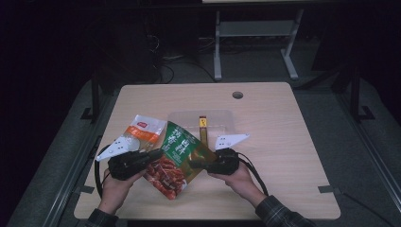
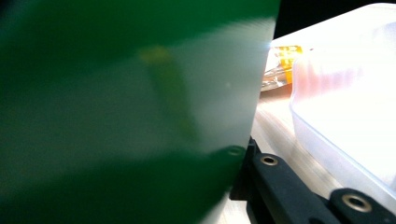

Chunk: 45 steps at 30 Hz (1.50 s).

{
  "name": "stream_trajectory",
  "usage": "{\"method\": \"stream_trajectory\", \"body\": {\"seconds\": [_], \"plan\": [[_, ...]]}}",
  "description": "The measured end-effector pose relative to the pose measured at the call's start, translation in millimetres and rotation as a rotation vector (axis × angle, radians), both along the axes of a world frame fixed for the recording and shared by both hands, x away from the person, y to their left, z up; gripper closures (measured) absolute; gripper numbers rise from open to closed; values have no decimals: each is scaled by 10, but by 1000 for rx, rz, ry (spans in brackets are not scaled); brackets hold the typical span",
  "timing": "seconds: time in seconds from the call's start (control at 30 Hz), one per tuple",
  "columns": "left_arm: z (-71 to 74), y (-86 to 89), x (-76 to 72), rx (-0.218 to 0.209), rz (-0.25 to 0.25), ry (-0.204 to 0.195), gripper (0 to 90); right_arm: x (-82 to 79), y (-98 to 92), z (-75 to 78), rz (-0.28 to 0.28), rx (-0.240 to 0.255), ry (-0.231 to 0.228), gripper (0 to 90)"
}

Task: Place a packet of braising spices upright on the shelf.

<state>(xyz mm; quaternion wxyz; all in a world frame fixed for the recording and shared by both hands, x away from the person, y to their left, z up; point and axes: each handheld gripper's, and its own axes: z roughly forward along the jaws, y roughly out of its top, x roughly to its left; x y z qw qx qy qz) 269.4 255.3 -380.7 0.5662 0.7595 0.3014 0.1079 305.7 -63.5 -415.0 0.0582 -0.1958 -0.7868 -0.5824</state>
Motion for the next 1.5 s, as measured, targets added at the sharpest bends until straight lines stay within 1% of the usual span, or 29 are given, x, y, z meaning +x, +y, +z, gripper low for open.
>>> {"method": "stream_trajectory", "body": {"seconds": [0.1, 0.13, 0.17, 0.23, 0.3, 0.4, 0.47, 0.53, 0.57, 0.6, 0.63, 0.67, 0.77, 0.8, 0.87, 0.9, 0.93, 0.97, 1.03, 1.07, 1.13, 1.17, 1.2, 1.23, 1.27, 1.33, 1.4, 1.47, 1.5], "plan": [[-17, -6, 0, 11, -11, 2, 894, 22, -30, 49, 4, -20, -21, 888], [-28, -11, -2, 13, -12, 11, 894, 29, -39, 62, 7, -24, -25, 889], [-42, -12, -2, 20, -13, 13, 893, 38, -51, 79, 9, -35, -32, 890], [-77, -20, -4, 37, -10, 25, 888, 51, -67, 111, 16, -40, -37, 893], [-99, -31, -9, 54, -11, 29, 883, 63, -84, 134, 24, -50, -48, 894], [-115, -49, -12, 69, -12, 27, 865, 85, -111, 164, 36, -54, -46, 896], [-121, -52, -11, 75, -6, 31, 844, 95, -132, 192, 40, -58, -47, 897], [-124, -37, -5, 88, 8, 26, 810, 104, -152, 214, 39, -66, -48, 897], [-125, -15, 1, 73, 3, 38, 814, 108, -161, 218, 39, -67, -46, 897], [-128, 0, 4, 62, -1, 45, 797, 112, -172, 220, 41, -68, -44, 897], [-134, 1, 2, 66, 6, 43, 744, 115, -183, 220, 41, -69, -40, 897], [-150, -8, -3, 78, 16, 41, 680, 117, -188, 218, 38, -65, -39, 897], [-189, -23, -10, 113, 11, 40, 569, 121, -203, 227, 34, -64, -44, 897], [-205, -34, -8, 126, 6, 46, 533, 118, -206, 233, 36, -65, -43, 897], [-247, -60, -2, 163, -8, 52, 475, 109, -208, 249, 43, -72, -42, 897], [-266, -74, 3, 180, -17, 55, 445, 107, -206, 256, 44, -72, -49, 897], [-283, -85, 6, 187, -23, 52, 415, 102, -206, 265, 44, -72, -49, 897], [-301, -96, 10, 206, -33, 52, 388, 99, -210, 271, 43, -71, -49, 897], [-324, -112, 11, 213, -47, 56, 338, 97, -225, 287, 35, -67, -44, 897], [-338, -116, 14, 226, -48, 50, 322, 99, -236, 299, 33, -66, -41, 897], [-365, -126, 21, 237, -48, 59, 287, 96, -258, 338, 29, -61, -44, 897], [-372, -123, 25, 252, -51, 58, 277, 94, -268, 360, 28, -56, -43, 897], [-395, -126, 36, 261, -54, 63, 267, 91, -275, 378, 22, -51, -39, 897], [-416, -132, 40, 260, -53, 71, 256, 93, -288, 409, 18, -46, -39, 897], [-427, -132, 44, 266, -55, 79, 245, 99, -295, 430, 14, -44, -46, 897], [-457, -137, 55, 280, -64, 95, 239, 103, -306, 463, 5, -45, -54, 897], [-477, -153, 55, 286, -63, 112, 227, 111, -313, 496, -5, -52, -53, 897], [-490, -166, 56, 291, -67, 119, 227, 124, -316, 523, -17, -58, -64, 897], [-492, -167, 61, 301, -73, 118, 227, 129, -318, 538, -22, -57, -61, 898]]}}
